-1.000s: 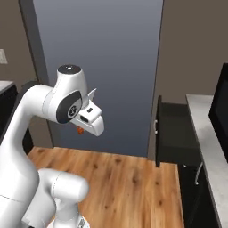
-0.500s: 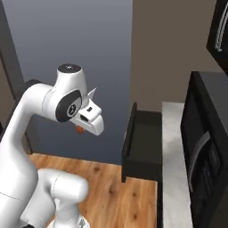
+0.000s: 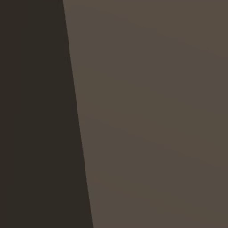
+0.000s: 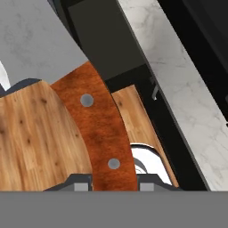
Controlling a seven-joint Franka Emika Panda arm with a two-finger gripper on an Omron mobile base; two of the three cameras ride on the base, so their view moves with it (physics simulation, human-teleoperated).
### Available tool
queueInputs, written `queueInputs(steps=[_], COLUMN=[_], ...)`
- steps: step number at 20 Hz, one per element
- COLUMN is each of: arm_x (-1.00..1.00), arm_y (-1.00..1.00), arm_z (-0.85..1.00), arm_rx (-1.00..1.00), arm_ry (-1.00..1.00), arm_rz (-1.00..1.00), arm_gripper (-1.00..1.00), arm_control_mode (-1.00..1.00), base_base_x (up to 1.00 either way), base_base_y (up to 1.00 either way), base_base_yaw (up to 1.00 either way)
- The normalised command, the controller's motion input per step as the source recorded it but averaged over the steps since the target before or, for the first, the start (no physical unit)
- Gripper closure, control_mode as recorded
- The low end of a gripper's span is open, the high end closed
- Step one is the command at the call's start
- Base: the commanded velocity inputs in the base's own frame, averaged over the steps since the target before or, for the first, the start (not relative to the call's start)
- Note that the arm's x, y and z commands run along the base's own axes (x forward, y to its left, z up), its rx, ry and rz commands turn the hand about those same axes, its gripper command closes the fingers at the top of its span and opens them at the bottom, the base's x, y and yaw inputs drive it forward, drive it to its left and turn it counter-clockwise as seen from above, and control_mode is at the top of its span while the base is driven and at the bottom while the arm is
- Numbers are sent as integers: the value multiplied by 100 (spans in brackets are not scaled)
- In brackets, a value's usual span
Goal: Pick up the metallic utensils from the counter and place them in the open drawer. Make sure not to pick up any wooden utensils.
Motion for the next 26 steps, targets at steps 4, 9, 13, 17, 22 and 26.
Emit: queueInputs(steps=[4,9,13,17,22,26], arm_x=[0,0,0,0,31,78], arm_y=[0,0,0,0,4,11], arm_z=[0,0,0,0,-1,-21], arm_rx=[0,0,0,0,-1,-4], arm_ry=[0,0,0,0,7,35], arm_rz=[0,0,0,0,1,0], arm_gripper=[100,100,100,100,100,100], arm_control_mode=[100,100,100,100,-100,-100], base_base_x=[0,0,0,0,0,0], base_base_y=[0,0,0,0,0,0], base_base_yaw=[0,0,0,0,0,0])
